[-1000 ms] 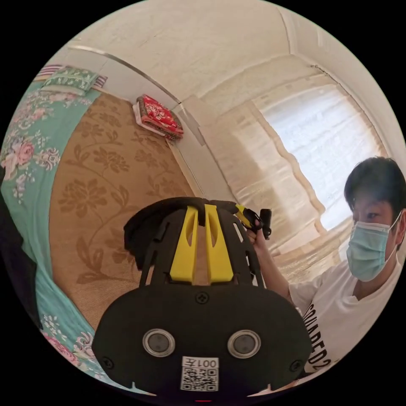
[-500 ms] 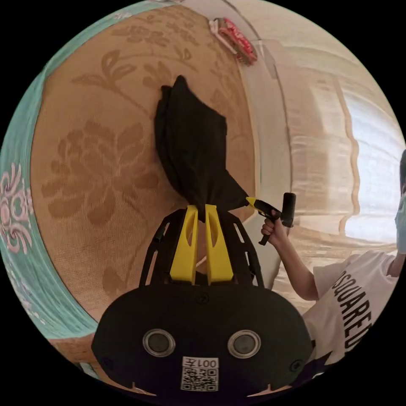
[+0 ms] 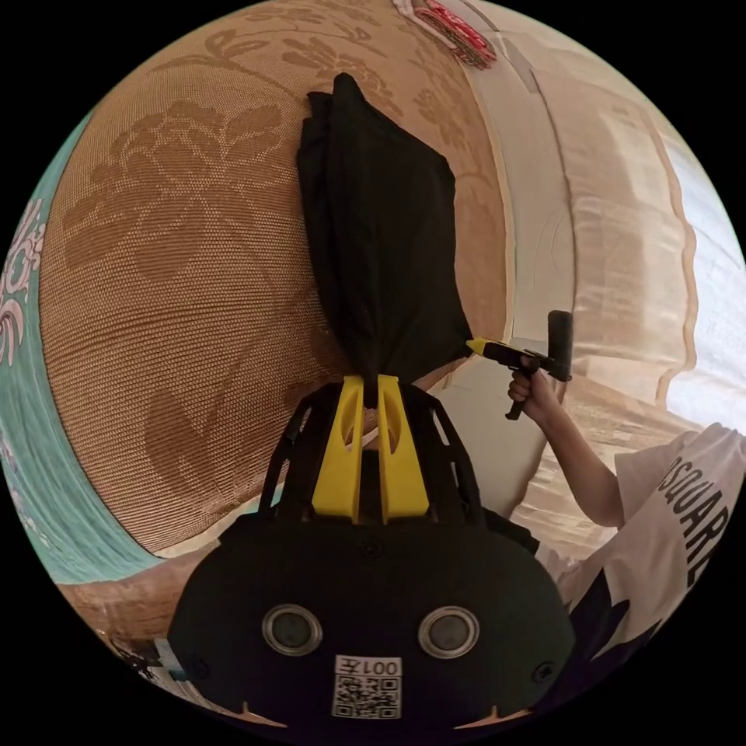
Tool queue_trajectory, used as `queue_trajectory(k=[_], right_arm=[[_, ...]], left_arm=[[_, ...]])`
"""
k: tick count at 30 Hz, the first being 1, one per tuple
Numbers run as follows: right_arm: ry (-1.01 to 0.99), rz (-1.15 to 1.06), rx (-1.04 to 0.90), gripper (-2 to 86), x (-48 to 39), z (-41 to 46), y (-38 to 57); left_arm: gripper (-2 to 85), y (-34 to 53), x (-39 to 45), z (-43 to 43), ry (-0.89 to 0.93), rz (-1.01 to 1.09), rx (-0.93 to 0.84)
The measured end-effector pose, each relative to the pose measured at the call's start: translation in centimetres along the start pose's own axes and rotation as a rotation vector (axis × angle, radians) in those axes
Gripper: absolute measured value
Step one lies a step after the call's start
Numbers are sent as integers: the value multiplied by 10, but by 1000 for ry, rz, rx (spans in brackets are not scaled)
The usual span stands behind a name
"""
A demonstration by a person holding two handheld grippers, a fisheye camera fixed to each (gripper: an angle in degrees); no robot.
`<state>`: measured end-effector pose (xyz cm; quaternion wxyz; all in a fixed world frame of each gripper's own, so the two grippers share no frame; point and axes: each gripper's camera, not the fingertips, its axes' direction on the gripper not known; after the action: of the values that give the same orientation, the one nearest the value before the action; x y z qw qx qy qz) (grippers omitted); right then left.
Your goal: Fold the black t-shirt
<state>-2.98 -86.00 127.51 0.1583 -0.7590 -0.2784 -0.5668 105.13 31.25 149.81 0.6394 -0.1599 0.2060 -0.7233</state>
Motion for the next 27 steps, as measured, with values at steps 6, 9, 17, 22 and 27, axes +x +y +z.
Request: queue_trajectory(k=[6, 9, 17, 22, 27], right_arm=[[146, -134, -45, 4, -12, -63, -26], [249, -198, -70, 4, -13, -101, -37], [534, -235, -131, 4, 9, -200, -64], [682, -210, -150, 3, 31, -244, -59], [831, -264, -191, 2, 38, -248, -68]], left_arm=[[-16, -38, 54, 62, 85, 33, -24], [-16, -65, 98, 107, 124, 76, -38], [-15, -158, 256, 242, 208, 279, -79], [-6, -196, 322, 299, 326, 271, -83], [8, -209, 376, 351, 485, 304, -187]])
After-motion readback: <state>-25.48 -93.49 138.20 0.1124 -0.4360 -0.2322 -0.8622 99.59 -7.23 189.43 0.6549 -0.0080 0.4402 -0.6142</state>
